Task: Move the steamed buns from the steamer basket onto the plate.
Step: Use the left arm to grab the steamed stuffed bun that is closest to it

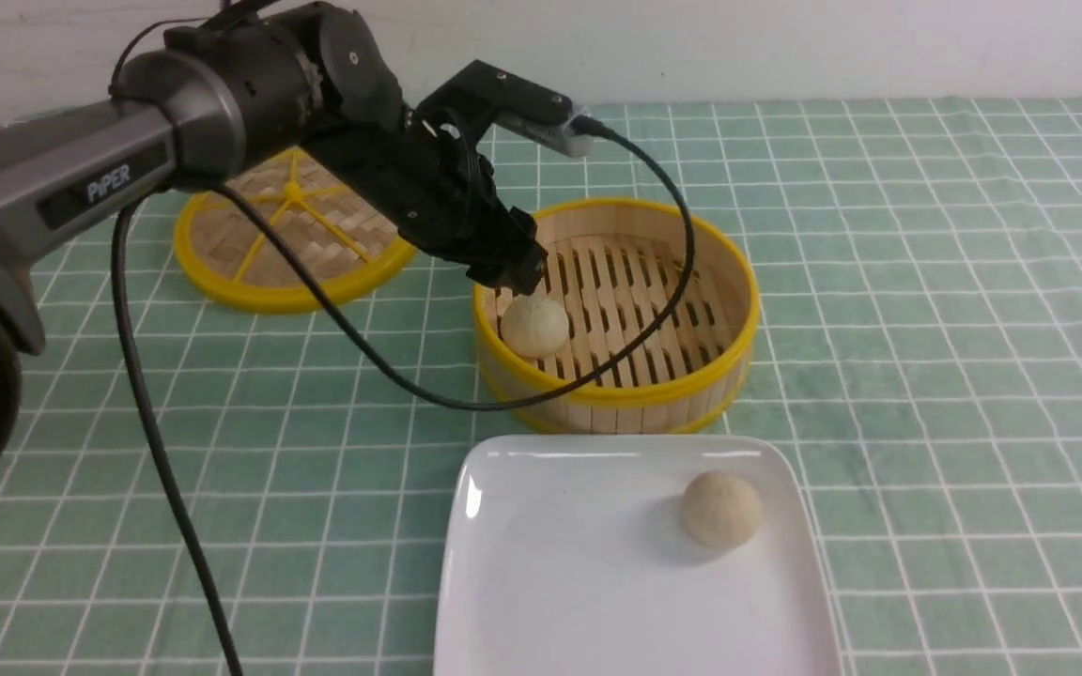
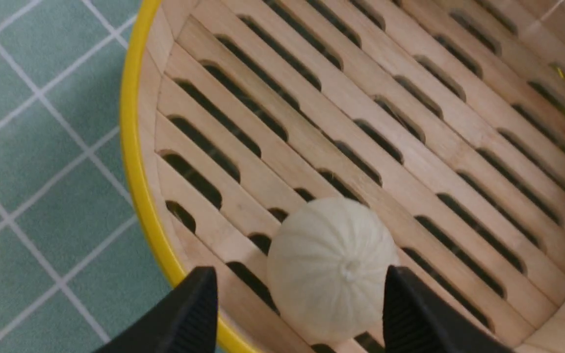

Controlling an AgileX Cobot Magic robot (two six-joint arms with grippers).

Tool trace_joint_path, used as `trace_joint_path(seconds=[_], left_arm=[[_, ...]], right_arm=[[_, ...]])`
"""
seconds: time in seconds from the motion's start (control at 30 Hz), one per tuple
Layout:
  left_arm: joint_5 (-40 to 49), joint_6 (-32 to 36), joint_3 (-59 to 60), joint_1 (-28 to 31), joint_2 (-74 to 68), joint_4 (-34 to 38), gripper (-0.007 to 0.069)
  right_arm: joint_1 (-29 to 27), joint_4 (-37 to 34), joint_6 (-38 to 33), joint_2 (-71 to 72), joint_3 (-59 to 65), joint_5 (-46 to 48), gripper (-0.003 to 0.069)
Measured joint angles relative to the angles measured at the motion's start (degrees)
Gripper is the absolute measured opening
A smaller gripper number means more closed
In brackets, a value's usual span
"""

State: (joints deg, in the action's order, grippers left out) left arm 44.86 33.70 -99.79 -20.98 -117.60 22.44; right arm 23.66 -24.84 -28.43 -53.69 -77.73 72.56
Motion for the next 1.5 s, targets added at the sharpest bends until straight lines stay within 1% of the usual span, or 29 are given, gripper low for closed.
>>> trace_joint_path(seconds=[0.07, 0.2, 0.37, 0.5, 0.77, 0.93, 1.07, 1.1, 1.13, 1.17, 1.23, 1.27, 1.3, 1.33, 1.37, 1.4, 1.5], left_arm=[[0.12, 0.0, -0.55, -0.12, -0.64, 1.4, 0.0463], [0.25, 0.0, -0.61, -1.32, -1.89, 1.39, 0.0463], [0.25, 0.39, -0.68, -3.7, -3.69, -2.05, 0.0463], [-0.19, 0.44, -0.73, -6.04, -4.95, -6.42, 0.0463], [-1.75, -0.18, -0.78, -6.83, -5.07, -14.52, 0.0463], [-3.01, -0.18, -0.78, -6.77, -5.12, -15.78, 0.0463], [-4.55, -1.45, -0.78, -6.77, -5.12, -15.83, 0.0436], [-5.14, -2.63, -0.78, -6.77, -5.12, -15.83, 0.0394], [-5.19, -2.75, -0.78, -6.77, -5.12, -15.83, 0.0388], [-5.39, -3.42, -0.78, -6.77, -5.12, -15.85, 0.0337], [-5.47, -3.85, -0.78, -6.77, -5.12, -15.93, 0.0258], [-5.51, -4.03, -0.78, -6.77, -5.12, -15.97, 0.0193], [-5.51, -4.1, -0.78, -6.77, -5.12, -15.97, 0.0184], [-5.51, -4.18, -0.78, -6.77, -5.12, -15.99, 0.0111], [-5.51, -4.24, -0.78, -6.77, -5.12, -15.99, 0.0102], [-5.65, -4.35, -0.78, -6.77, -5.12, -15.99, 0.005], [-5.59, -4.53, -0.78, -6.77, -5.05, -15.99, 0.0033]], right_arm=[[0.0, 0.0, 0.0, 0.0, 0.0, 0.0, 0.0585], [0.0, 0.0, 0.0, 0.0, 0.0, 0.0, 0.0585], [0.0, 0.1, 0.0, 0.0, 0.0, 0.0, 0.0585], [0.0, 0.1, 0.0, 0.0, 0.0, 0.0, 0.0585], [0.0, 0.05, 0.0, 0.0, 0.0, 0.0, 0.0585], [0.0, 0.05, 0.0, 0.0, 0.0, 0.0, 0.0585], [0.0, 0.05, 0.0, 0.0, 0.0, 0.0, 0.0585], [0.0, 0.05, 0.0, 0.0, 0.0, 0.0, 0.0585], [0.0, 0.05, 0.0, 0.0, 0.0, 0.0, 0.0585], [0.0, 0.05, 0.0, 0.0, 0.0, 0.0, 0.0585], [0.0, 0.05, 0.0, 0.0, 0.0, 0.0, 0.0585], [0.0, 0.05, 0.0, 0.0, 0.0, 0.0, 0.0585], [0.0, 0.05, 0.0, 0.0, 0.0, 0.0, 0.0585], [0.0, 0.05, 0.0, 0.0, 0.0, 0.0, 0.0585], [0.0, 0.05, 0.0, 0.0, 0.0, 0.0, 0.0585], [0.0, 0.05, 0.0, 0.0, 0.0, 0.0, 0.0585], [0.0, 0.05, 0.0, 0.0, 0.0, 0.0, 0.0585]])
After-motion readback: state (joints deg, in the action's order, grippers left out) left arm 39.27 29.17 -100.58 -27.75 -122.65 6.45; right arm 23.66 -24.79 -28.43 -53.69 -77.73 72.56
